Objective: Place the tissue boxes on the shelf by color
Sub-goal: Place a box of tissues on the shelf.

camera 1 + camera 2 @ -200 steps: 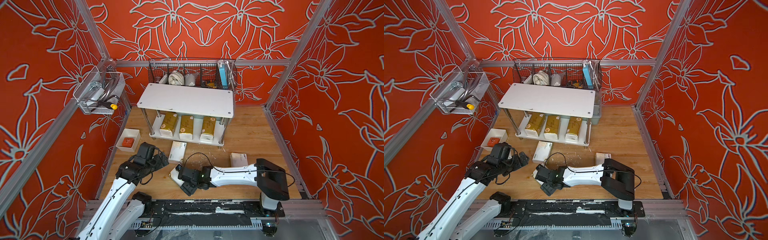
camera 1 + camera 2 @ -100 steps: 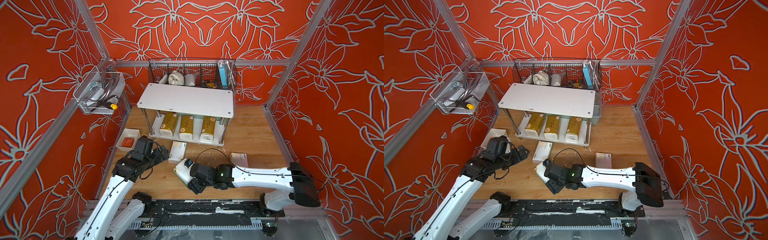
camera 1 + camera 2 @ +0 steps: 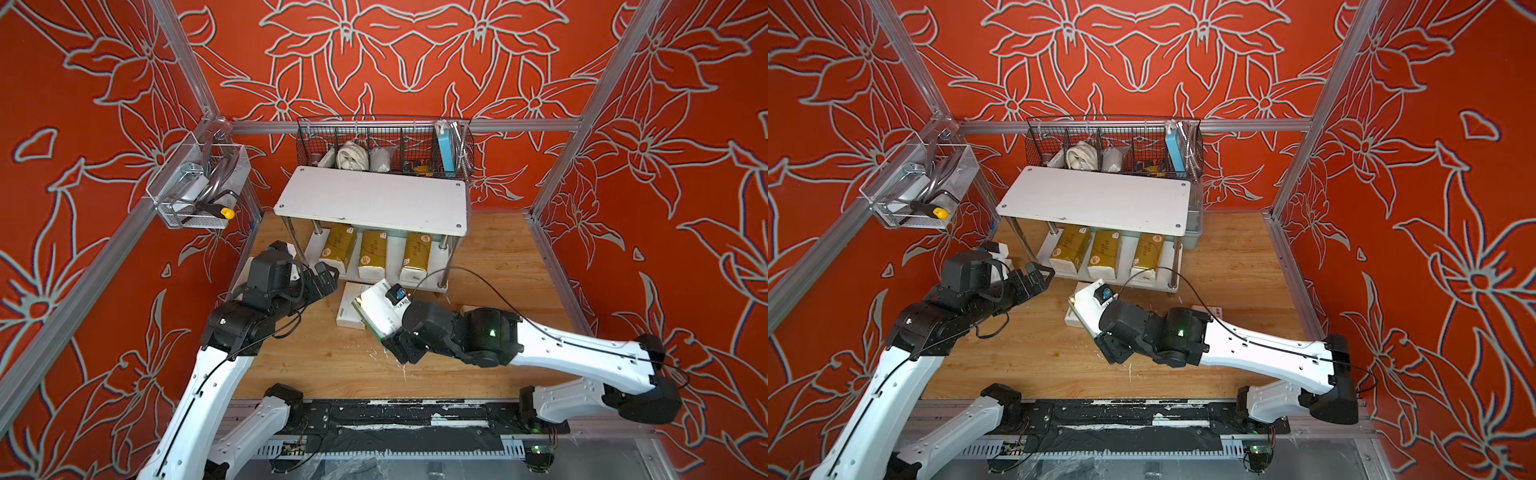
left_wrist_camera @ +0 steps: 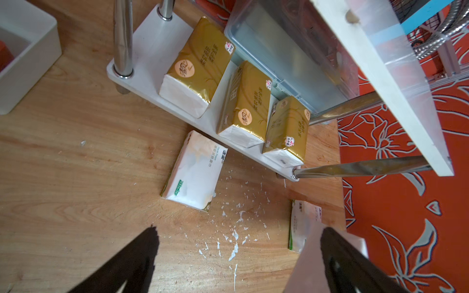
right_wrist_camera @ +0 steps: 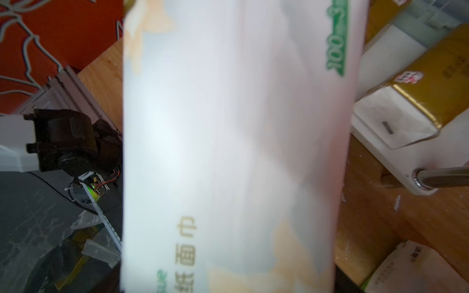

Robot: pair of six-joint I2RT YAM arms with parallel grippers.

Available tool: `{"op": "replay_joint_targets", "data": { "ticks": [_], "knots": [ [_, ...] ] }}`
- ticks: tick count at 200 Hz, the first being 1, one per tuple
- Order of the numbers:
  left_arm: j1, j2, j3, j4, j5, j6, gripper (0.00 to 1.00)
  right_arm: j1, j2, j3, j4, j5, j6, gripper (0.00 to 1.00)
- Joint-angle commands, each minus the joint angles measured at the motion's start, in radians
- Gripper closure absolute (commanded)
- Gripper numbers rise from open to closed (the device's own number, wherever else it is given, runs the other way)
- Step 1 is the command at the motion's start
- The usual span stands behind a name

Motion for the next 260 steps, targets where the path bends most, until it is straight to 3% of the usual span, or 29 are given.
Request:
{"op": "replay_joint_targets", "data": {
  "ticks": [1,52,130,186,260],
  "knots": [
    [-0.010,0.028,0.046,0.014,-0.002,0.043,0.01,-0.032,-0.022,0.122,-0.090,0.105,0.008,0.25],
    [-0.016,0.055,0.063,0.086,0.006,0.082,0.01,-0.154,0.052,0.444,-0.185,0.184,-0.005,0.25],
    [-0.074,0.151,0.094,0.138,-0.001,0.119,0.01,-0.390,0.294,0.878,-0.264,0.202,-0.021,0.25],
    [-0.089,0.134,0.066,0.126,-0.017,0.129,0.01,-0.499,0.403,0.940,-0.292,0.211,0.072,0.25],
    [-0.089,0.112,0.038,0.135,-0.019,0.127,0.01,-0.548,0.491,0.980,-0.325,0.195,0.148,0.24]
  ]
}}
